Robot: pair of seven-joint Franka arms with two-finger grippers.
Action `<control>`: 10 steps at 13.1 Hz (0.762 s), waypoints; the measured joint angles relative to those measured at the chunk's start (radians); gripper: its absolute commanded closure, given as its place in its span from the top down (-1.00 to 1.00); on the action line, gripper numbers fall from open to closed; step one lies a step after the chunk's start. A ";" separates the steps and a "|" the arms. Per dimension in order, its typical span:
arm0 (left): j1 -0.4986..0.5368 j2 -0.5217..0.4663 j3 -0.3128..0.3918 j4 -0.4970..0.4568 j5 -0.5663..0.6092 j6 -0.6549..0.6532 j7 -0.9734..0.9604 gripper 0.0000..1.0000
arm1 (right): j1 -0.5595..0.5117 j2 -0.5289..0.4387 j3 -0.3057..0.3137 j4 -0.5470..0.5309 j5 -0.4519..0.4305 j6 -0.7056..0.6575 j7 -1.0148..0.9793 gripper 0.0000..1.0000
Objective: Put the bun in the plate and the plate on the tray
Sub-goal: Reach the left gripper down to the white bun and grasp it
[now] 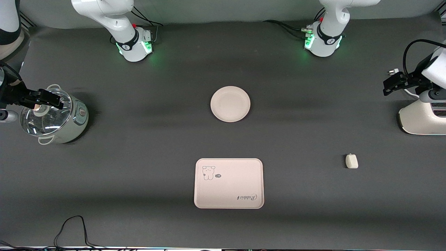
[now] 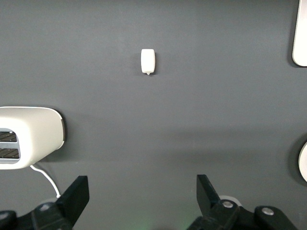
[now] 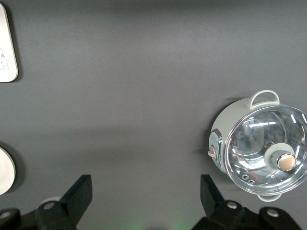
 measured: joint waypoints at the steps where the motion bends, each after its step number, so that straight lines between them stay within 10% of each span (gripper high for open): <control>1: 0.000 0.000 0.000 0.000 0.000 0.000 0.000 1.00 | 0.000 0.000 0.000 0.000 0.000 0.000 0.000 1.00; 10: 0.009 0.232 0.006 0.020 -0.014 0.285 0.001 1.00 | 0.000 0.001 0.000 -0.001 0.000 0.000 0.000 1.00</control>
